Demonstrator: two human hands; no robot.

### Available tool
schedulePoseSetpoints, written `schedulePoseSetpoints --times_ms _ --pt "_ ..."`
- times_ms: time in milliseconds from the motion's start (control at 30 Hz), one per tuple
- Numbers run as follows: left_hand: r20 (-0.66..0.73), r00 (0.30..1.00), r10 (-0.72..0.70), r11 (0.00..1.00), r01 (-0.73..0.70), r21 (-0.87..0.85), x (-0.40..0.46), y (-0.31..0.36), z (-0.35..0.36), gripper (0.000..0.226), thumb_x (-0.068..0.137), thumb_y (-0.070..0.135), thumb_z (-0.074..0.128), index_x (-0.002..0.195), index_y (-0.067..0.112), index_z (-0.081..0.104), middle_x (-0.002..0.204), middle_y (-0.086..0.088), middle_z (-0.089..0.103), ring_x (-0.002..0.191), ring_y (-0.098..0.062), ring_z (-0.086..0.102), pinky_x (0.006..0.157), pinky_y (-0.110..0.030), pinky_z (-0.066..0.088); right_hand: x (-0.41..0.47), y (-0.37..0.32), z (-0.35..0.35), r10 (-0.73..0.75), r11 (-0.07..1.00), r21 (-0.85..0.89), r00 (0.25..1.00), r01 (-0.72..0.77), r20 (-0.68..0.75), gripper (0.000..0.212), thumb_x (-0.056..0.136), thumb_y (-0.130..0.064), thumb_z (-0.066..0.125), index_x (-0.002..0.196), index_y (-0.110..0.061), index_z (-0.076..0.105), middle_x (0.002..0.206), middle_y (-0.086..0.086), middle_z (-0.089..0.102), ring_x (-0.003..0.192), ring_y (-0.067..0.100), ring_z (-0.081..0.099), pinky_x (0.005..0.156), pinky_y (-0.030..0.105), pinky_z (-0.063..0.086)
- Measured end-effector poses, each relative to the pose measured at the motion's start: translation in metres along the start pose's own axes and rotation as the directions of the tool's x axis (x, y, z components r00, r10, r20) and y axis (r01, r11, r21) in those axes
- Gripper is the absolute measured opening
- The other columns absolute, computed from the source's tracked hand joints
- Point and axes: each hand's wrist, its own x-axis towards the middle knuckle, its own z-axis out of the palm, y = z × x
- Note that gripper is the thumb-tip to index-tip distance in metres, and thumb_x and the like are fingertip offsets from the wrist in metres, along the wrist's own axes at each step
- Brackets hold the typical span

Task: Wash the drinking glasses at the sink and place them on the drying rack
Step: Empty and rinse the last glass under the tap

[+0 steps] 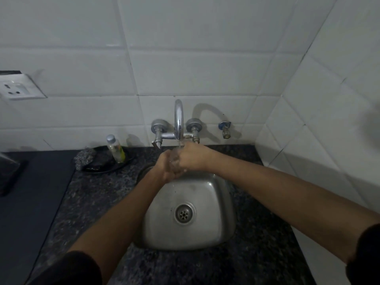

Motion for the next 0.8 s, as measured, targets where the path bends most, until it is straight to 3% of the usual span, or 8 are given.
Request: schedulePoseSetpoints --times_ms 100,233,333,400,467,600,733,800 --pt "0.070 0.997 0.010 0.998 -0.014 0.065 -0.008 0.008 0.009 0.037 0.103 0.015 0.037 0.078 0.009 0.063 0.059 -0.003 0.059 0.049 -0.016 0.058 0.042 -0.025 0.049 -0.002 -0.003 0.014 0.089 0.994 0.059 0.996 -0.089 0.003 0.011 0.076 -0.018 0.086 0.083 -0.016 0.078 0.083 0.003 0.074 0.083 0.028 0.071 0.081 0.045 0.058" --pt "0.140 0.984 0.114 0.980 -0.089 -0.176 -0.020 0.001 0.018 0.025 0.081 0.012 0.039 0.084 0.000 0.062 0.062 -0.010 0.064 0.050 -0.018 0.065 0.041 -0.022 0.050 -0.003 -0.013 -0.001 0.273 0.943 0.213 0.960 -0.255 -0.064 0.032 0.097 -0.038 0.068 0.108 -0.008 0.071 0.114 0.013 0.071 0.108 0.030 0.067 0.090 0.038 0.049" --pt "0.111 0.994 0.007 1.000 -0.004 -0.029 -0.015 0.001 0.012 0.030 0.098 0.025 0.038 0.090 0.009 0.063 0.074 -0.009 0.060 0.056 -0.019 0.061 0.045 -0.023 0.049 -0.005 -0.008 -0.003 0.079 0.995 0.071 0.992 -0.072 -0.096 0.010 0.087 -0.021 0.077 0.092 -0.012 0.075 0.092 0.006 0.074 0.089 0.027 0.069 0.084 0.040 0.053" --pt "0.126 0.992 -0.018 0.991 0.001 0.136 -0.008 0.004 0.009 0.032 0.108 0.025 0.034 0.085 0.016 0.055 0.078 -0.005 0.051 0.060 -0.015 0.053 0.049 -0.023 0.048 -0.001 0.002 0.017 -0.084 0.995 -0.059 0.985 0.076 -0.148 0.015 0.072 -0.013 0.089 0.077 -0.017 0.075 0.076 -0.001 0.072 0.078 0.024 0.069 0.081 0.046 0.056" --pt "0.103 0.995 -0.006 0.991 -0.008 0.136 -0.009 0.005 0.010 0.030 0.107 0.021 0.035 0.085 0.015 0.054 0.076 -0.003 0.050 0.063 -0.014 0.051 0.048 -0.023 0.047 -0.001 0.003 0.023 0.013 0.999 -0.039 0.989 -0.019 -0.151 0.017 0.071 -0.012 0.090 0.080 -0.016 0.077 0.081 0.000 0.073 0.083 0.025 0.070 0.085 0.047 0.056" --pt "0.140 0.989 0.046 0.993 -0.030 -0.114 -0.008 -0.003 0.010 0.035 0.083 0.021 0.045 0.087 0.006 0.076 0.080 -0.009 0.066 0.072 -0.019 0.059 0.053 -0.027 0.043 -0.004 -0.013 0.009 0.252 0.951 0.191 0.968 -0.244 -0.015 0.034 0.093 -0.035 0.073 0.111 -0.007 0.069 0.115 0.012 0.069 0.106 0.029 0.065 0.093 0.043 0.053" --pt "0.071 0.994 -0.079 0.996 0.081 -0.033 0.010 -0.001 -0.001 0.030 0.097 0.023 0.043 0.087 0.008 0.067 0.072 -0.007 0.062 0.061 -0.019 0.060 0.050 -0.027 0.051 0.001 -0.005 0.027 0.019 1.000 -0.014 0.991 -0.021 -0.133 0.011 0.090 -0.017 0.071 0.101 -0.018 0.073 0.100 0.003 0.074 0.099 0.028 0.069 0.096 0.055 0.050" --pt "0.098 0.993 -0.059 0.998 0.056 0.032 0.016 0.001 -0.002 0.017 0.094 0.017 0.048 0.087 0.011 0.062 0.072 -0.003 0.055 0.061 -0.016 0.055 0.047 -0.026 0.048 0.001 -0.003 0.033 0.042 0.997 -0.065 0.995 -0.048 -0.091 0.012 0.088 -0.014 0.073 0.098 -0.021 0.075 0.097 -0.002 0.075 0.098 0.024 0.069 0.098 0.054 0.048"
